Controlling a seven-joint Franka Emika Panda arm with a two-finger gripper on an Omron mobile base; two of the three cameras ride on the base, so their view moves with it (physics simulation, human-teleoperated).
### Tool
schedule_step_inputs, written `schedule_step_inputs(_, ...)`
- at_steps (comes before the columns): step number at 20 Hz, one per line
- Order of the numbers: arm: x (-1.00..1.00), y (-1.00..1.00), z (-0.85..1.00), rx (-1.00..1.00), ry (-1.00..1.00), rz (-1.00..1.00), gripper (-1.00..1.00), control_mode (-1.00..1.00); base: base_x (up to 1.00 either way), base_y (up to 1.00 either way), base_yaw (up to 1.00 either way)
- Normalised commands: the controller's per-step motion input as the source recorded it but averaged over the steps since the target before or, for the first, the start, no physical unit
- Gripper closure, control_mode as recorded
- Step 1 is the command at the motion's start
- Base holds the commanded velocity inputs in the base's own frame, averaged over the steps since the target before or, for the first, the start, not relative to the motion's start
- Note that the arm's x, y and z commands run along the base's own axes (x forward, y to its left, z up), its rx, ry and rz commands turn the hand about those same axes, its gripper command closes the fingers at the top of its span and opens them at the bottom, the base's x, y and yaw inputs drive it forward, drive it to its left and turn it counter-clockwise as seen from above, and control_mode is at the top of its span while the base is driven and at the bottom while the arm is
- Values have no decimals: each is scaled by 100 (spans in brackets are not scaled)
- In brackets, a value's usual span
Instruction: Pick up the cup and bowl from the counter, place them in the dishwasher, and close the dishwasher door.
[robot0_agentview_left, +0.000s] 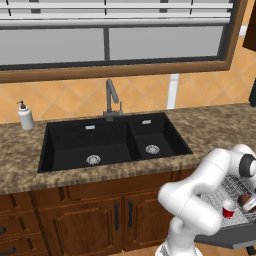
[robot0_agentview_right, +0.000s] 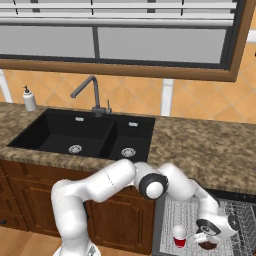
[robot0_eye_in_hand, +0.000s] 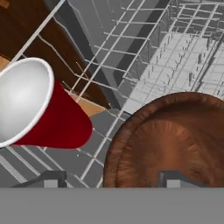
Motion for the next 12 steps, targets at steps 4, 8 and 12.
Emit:
schedule_step_inputs(4, -19, 7, 42, -14, 0, -2, -100, -100, 0, 0, 0)
schedule_step_inputs(8, -73, 2, 35, -3, 0, -8, -100, -100, 0, 0, 0)
schedule_step_inputs(12, -83, 30, 52, -2, -2, -6, -100, -100, 0, 0, 0)
